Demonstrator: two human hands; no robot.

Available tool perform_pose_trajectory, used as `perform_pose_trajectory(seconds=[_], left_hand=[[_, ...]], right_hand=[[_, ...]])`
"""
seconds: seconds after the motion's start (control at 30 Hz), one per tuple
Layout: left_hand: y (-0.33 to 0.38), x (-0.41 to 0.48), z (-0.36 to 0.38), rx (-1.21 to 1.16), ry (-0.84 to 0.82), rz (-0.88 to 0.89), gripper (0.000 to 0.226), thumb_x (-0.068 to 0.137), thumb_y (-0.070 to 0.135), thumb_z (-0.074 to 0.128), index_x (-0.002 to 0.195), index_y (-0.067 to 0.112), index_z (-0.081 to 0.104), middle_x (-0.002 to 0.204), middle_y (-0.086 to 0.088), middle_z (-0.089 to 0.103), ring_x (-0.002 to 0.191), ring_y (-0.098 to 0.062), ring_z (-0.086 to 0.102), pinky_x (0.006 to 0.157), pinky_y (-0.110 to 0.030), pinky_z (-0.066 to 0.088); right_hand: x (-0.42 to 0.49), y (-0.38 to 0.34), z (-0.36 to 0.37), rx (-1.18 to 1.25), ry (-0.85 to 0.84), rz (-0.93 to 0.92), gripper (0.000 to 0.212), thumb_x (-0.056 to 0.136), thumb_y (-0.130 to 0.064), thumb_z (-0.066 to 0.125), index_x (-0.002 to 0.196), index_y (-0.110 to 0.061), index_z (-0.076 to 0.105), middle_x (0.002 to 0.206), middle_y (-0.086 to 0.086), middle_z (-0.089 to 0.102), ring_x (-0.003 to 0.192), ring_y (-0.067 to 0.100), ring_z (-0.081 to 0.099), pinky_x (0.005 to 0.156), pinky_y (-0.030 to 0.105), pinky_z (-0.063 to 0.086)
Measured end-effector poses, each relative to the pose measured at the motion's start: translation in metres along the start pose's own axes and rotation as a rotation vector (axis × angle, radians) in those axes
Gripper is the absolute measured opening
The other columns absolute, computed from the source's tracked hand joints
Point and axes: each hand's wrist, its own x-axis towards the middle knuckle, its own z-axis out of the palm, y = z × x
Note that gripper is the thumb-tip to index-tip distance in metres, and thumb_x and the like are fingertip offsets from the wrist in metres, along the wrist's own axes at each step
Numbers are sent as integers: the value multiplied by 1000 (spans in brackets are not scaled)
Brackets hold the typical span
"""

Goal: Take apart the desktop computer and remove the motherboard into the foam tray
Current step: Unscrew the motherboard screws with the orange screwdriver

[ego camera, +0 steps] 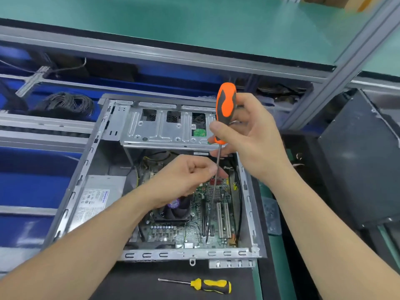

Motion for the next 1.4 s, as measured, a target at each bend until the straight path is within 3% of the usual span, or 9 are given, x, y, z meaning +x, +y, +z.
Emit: perform_pose_trajectory(seconds=[0.23, 0.3, 0.37, 0.5, 0.63, 0.83, 1.0, 1.17, 1.4], left_hand=[[-2, 5, -4, 103, -80, 42, 30, 107, 37, 46, 98, 17, 67, 56, 8, 32, 44, -13, 23, 43, -24, 20], [-2, 6, 0, 103, -121, 19, 30, 106, 38, 43, 96, 18, 63, 55, -1, 26, 44, -20, 19, 44, -29, 17], [-4, 6, 2, 82, -156, -8, 31, 106, 37, 40, 96, 14, 59, 56, -7, 19, 45, -20, 15, 44, -36, 12], [-8, 5, 2, 65, -202, -47, 35, 107, 34, 38, 95, 5, 55, 53, 9, 25, 45, -18, 15, 44, -36, 12], [-10, 5, 2, 98, -217, -39, 35, 108, 33, 39, 94, 6, 56, 53, 12, 28, 45, -19, 18, 44, -31, 15], [-8, 5, 4, 95, -220, -16, 36, 108, 32, 38, 94, 4, 56, 53, 14, 33, 45, -17, 19, 44, -28, 16], [-9, 5, 4, 102, -224, -9, 36, 109, 32, 38, 94, 6, 57, 53, 10, 32, 44, -20, 21, 45, -30, 17], [-10, 6, 5, 111, -201, -13, 35, 108, 37, 41, 92, 11, 59, 60, -19, 22, 47, -25, 19, 46, -27, 18], [-8, 5, 4, 128, -208, -17, 35, 108, 36, 41, 92, 11, 59, 59, -21, 22, 46, -25, 19, 46, -27, 18]], right_hand=[[4, 24, 3, 16, -11, -46, 33, 95, -14, 75, 122, -19, 56, 97, 12, 70, 79, 36, 75, 63, 38, 62], [4, 30, 4, -3, -18, -49, 33, 94, -15, 76, 120, -23, 56, 97, 11, 70, 78, 38, 74, 64, 36, 62], [3, 36, 5, -5, -22, -42, 33, 94, -16, 76, 120, -25, 57, 96, 10, 70, 77, 35, 74, 63, 41, 63], [-2, 44, 5, 21, -17, -33, 33, 94, -16, 76, 120, -23, 57, 93, 8, 69, 77, 35, 74, 66, 50, 64], [-6, 46, 4, 52, -13, -21, 32, 94, -16, 75, 119, -23, 57, 94, 9, 69, 79, 37, 73, 64, 41, 62], [-8, 43, 2, 43, -11, -52, 35, 94, -16, 76, 123, -17, 57, 94, 2, 68, 77, 35, 72, 65, 56, 63], [-10, 42, 0, 36, -8, -63, 34, 94, -18, 76, 123, -20, 57, 93, 0, 68, 78, 33, 74, 62, 58, 62], [-10, 42, 0, 24, -7, -77, 34, 93, -18, 76, 121, -25, 58, 93, 2, 69, 77, 31, 74, 60, 55, 62], [-9, 45, 0, 32, -14, -91, 34, 94, -20, 76, 122, -25, 58, 92, -2, 68, 77, 26, 72, 65, 58, 62]])
